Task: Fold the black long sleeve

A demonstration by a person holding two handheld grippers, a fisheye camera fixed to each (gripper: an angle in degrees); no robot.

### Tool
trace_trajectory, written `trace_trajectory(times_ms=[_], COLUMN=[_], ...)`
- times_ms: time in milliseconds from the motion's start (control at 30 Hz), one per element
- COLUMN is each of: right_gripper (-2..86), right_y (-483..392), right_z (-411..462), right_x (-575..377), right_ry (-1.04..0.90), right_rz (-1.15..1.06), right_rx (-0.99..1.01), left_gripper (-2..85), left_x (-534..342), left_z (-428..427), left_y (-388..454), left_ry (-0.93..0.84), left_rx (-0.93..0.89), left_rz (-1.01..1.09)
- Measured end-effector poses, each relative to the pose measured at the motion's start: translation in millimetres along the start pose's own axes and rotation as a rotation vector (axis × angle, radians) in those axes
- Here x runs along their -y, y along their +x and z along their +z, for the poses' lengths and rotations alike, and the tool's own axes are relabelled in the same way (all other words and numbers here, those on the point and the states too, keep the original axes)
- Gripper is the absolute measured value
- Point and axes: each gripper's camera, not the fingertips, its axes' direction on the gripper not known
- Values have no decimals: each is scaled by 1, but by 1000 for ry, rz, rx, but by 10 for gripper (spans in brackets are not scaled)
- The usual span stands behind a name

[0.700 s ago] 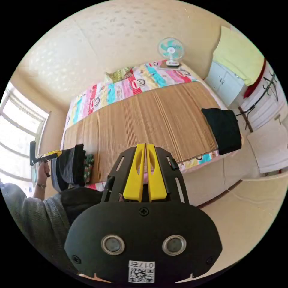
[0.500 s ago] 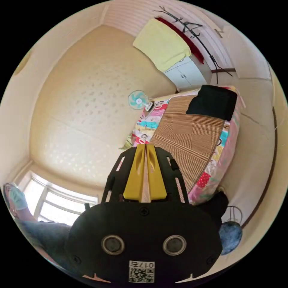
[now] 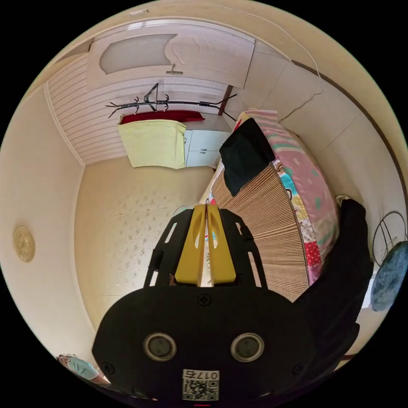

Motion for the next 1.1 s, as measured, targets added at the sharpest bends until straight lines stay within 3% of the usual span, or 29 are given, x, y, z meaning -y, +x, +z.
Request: trace_trajectory(times_ms=[233,300,500,767,967,1100], right_gripper=[2,3,10,85,94,95], right_y=[-28,-42,-86,-105,-103,-106], right_z=[28,41,139,381,497,549], right_x=[71,94,159,170,152,162], right_ry=[139,127,-65,-542,-693,-725], right_rz=[80,58,-180,-708,-1002,-1053], right_rx=[211,165,-125,-825,-1026,-1052], left_gripper=[-10,-10,-10,-6,62,74], left_x=[30,43,70,90,105,131], left_z=[58,91,180,265,308,324], left_y=[74,109,178,198,188,175], left_ry=[139,125,85,48,-41,-111], left_rx=[20,100,104,86,56,71], left_rz=[65,75,54,-180,-271,-300])
